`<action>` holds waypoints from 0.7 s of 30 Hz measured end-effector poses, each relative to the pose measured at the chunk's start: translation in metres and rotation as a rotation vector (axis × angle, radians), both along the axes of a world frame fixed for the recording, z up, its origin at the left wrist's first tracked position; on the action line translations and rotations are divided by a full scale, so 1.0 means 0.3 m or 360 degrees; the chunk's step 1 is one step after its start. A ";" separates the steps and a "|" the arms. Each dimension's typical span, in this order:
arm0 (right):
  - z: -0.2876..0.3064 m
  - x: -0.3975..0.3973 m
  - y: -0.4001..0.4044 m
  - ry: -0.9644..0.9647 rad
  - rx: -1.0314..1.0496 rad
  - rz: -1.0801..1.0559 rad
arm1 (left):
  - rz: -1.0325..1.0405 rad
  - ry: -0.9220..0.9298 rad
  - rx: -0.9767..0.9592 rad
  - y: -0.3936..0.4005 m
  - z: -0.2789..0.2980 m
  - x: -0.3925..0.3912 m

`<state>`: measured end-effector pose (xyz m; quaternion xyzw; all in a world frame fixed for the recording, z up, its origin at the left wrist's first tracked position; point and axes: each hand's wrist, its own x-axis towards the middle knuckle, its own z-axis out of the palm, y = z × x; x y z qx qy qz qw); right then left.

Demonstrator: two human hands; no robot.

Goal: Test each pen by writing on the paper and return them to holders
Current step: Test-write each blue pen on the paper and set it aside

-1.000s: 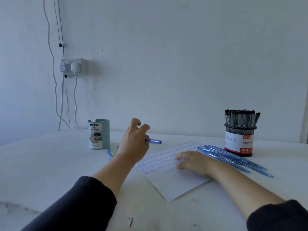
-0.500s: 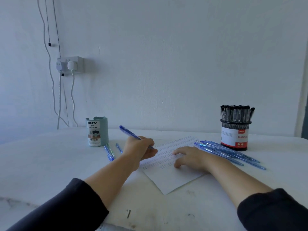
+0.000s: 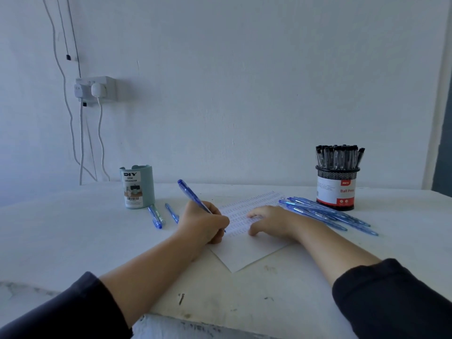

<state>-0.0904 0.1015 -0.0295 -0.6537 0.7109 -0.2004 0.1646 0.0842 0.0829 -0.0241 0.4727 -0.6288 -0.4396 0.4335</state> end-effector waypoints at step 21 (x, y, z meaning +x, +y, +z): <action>-0.013 -0.011 -0.019 -0.0018 -0.0001 -0.0005 | 0.0071 -0.0203 -0.0088 0.000 -0.008 -0.013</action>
